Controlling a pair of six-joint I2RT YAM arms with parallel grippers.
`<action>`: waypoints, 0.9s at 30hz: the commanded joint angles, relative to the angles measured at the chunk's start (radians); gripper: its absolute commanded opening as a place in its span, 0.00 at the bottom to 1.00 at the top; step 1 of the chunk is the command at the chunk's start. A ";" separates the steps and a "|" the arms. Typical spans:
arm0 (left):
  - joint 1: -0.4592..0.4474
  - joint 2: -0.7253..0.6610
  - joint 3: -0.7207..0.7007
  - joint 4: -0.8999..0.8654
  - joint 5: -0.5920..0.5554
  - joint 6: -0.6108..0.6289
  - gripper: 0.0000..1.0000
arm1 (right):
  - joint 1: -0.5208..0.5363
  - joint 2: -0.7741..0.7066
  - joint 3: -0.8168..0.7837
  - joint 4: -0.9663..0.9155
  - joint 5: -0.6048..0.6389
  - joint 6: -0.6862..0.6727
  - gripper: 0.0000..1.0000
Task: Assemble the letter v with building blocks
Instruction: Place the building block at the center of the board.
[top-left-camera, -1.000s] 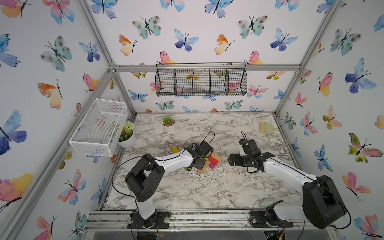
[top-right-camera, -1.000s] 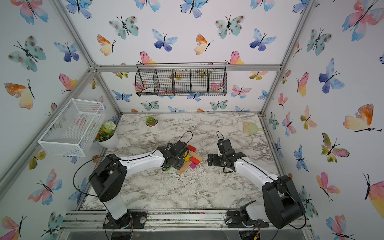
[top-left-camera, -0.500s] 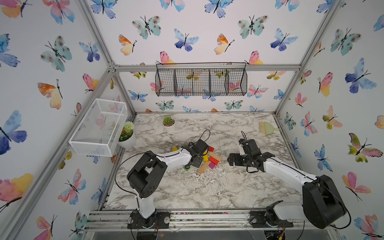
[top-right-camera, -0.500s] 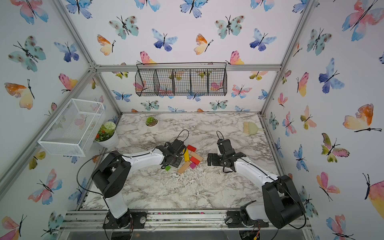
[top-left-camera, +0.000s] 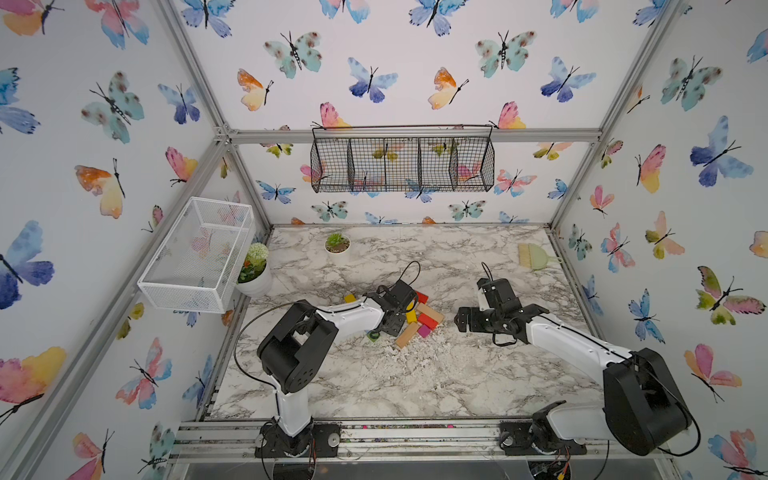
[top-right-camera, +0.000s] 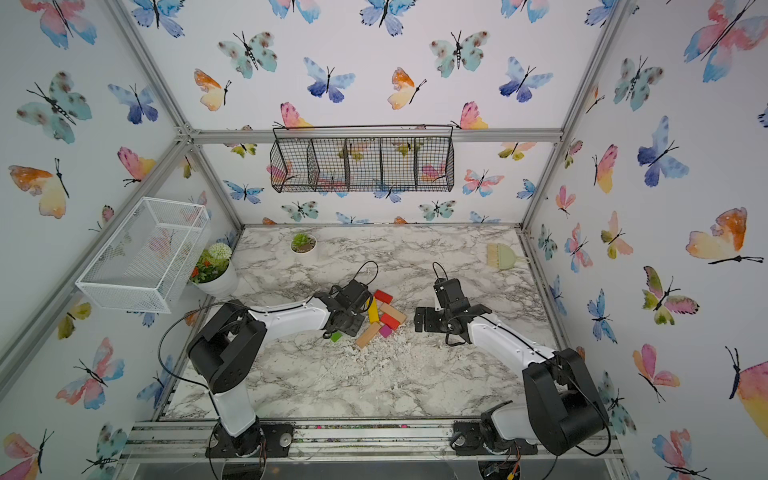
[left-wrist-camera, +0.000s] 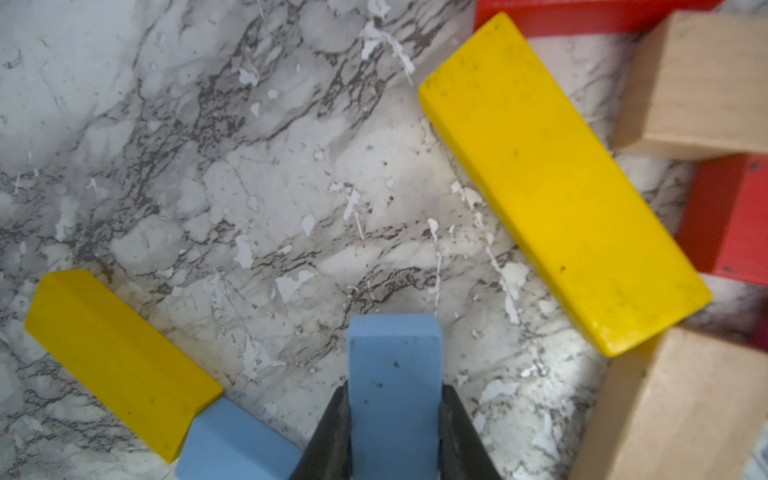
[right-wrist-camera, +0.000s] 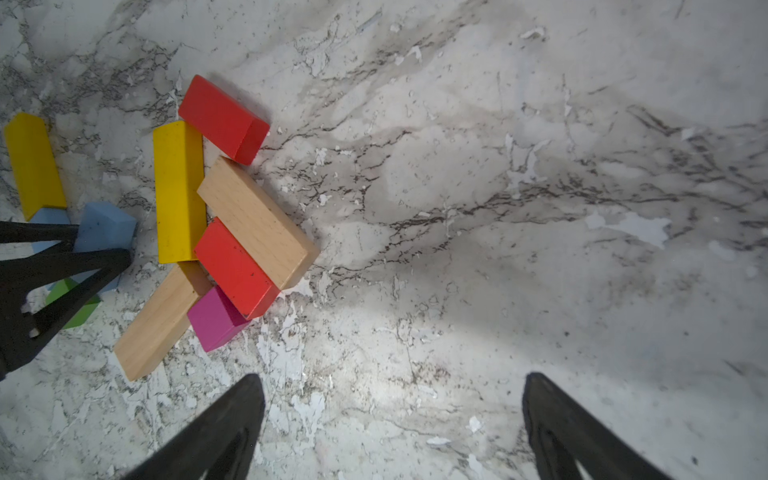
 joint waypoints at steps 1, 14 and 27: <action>0.008 0.029 -0.010 -0.007 -0.003 0.005 0.26 | -0.004 0.010 -0.013 0.006 -0.012 -0.005 0.98; 0.007 0.026 -0.013 -0.010 -0.012 -0.004 0.41 | -0.004 0.020 -0.010 0.007 -0.011 -0.004 0.98; 0.010 -0.063 0.005 -0.011 -0.034 -0.019 0.66 | -0.003 0.012 0.049 -0.005 -0.011 -0.024 0.98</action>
